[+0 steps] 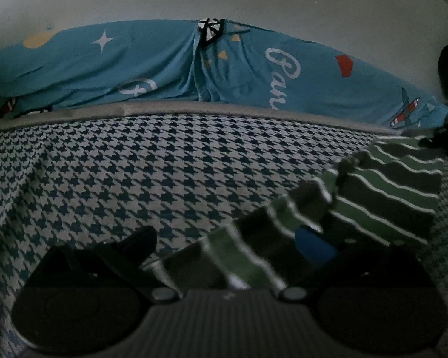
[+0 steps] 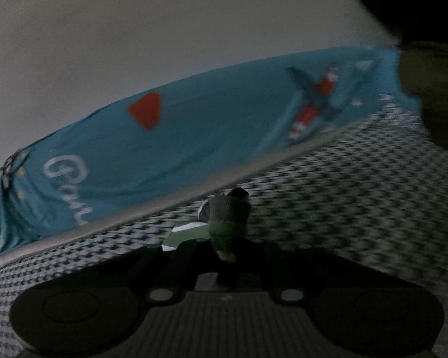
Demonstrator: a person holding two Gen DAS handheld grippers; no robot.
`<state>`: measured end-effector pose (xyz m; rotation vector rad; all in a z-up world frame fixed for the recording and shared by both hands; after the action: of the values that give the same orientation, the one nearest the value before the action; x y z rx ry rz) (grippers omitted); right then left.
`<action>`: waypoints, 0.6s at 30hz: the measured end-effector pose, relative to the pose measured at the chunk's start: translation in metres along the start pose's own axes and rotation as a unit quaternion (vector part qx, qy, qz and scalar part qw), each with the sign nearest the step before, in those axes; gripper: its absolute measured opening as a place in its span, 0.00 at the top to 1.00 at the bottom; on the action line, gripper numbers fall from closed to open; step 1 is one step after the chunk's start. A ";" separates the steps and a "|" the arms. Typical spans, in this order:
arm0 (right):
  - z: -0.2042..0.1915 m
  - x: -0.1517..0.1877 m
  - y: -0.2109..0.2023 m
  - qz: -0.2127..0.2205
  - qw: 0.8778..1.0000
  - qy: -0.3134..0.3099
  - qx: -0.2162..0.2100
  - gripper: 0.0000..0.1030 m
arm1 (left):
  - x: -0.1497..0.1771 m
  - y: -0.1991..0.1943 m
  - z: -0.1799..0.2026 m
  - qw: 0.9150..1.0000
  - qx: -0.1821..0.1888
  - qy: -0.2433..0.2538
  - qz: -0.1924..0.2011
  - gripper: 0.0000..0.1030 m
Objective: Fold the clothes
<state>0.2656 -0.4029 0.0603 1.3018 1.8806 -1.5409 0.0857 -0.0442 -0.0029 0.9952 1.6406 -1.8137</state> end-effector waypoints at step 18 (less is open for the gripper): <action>0.104 0.009 -0.043 -0.020 0.992 0.059 0.108 0.61 | 0.003 -0.031 -0.007 1.000 0.004 -0.003 0.005 0.00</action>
<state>0.1991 -0.4924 0.0438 1.4854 1.8616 -1.7659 0.0609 -0.0322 0.0140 0.9996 1.6226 -1.8166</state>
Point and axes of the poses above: each gripper's, at about its wrist camera, not at the fingertips, and y roughly the way its jaws point, z to its right, x to its underside, the point moved 3 cm from there along y, roughly the way its jaws point, and after that the axes turned 9 degrees about y, right-handed, at the moved point
